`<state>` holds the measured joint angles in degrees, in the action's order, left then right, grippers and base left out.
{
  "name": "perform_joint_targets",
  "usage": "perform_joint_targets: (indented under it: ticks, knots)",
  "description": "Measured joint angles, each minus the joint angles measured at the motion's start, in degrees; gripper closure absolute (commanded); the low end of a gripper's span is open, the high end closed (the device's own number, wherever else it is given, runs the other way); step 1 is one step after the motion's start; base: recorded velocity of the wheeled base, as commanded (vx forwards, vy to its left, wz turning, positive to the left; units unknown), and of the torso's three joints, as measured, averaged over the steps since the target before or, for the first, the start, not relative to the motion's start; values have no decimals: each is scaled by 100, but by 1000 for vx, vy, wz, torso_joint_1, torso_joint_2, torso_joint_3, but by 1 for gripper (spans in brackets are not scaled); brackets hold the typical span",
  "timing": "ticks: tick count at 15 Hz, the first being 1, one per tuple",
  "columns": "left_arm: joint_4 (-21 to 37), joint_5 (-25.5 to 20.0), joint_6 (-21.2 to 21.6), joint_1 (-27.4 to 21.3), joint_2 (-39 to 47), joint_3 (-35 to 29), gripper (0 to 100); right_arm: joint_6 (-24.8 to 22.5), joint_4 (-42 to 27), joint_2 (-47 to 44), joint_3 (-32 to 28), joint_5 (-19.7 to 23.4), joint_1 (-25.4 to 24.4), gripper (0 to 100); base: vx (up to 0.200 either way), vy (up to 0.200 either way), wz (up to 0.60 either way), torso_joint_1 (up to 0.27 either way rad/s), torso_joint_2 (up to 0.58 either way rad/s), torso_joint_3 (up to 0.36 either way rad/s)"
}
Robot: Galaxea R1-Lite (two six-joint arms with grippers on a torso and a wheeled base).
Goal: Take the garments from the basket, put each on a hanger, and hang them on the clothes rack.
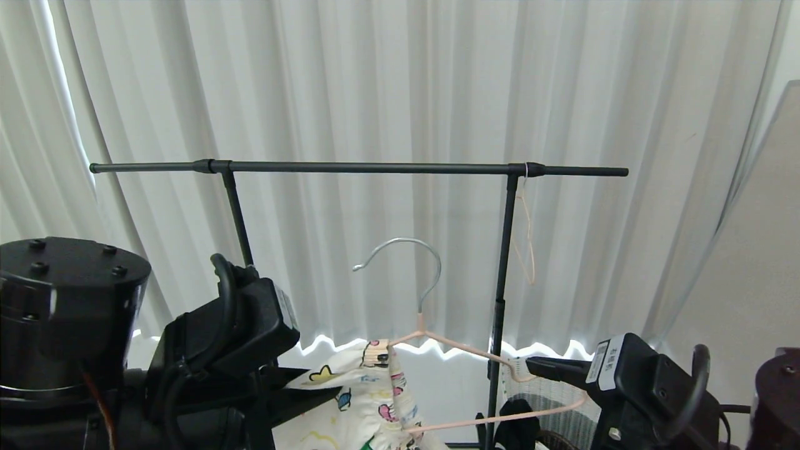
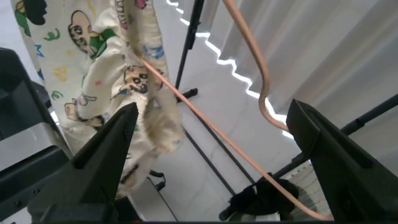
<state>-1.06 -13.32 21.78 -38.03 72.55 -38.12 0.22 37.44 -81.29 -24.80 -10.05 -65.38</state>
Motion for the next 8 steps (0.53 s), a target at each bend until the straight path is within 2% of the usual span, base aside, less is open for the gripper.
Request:
perform_joint_targets:
  ticks: [3, 5, 8]
  knots:
    - [-936, 110, -11, 278, 52, 284, 100, 325, -5, -35, 13, 26, 196, 0, 0, 0, 0, 0, 0, 0]
    - [-1064, 238, -15, 373, 55, 340, 100, 684, -5, -140, -20, 15, 286, 0, 0, 0, 0, 0, 0, 0]
    - [-1079, 613, -2, 446, 55, 422, 100, 757, 17, -252, -102, 9, 546, 0, 0, 0, 0, 0, 0, 0]
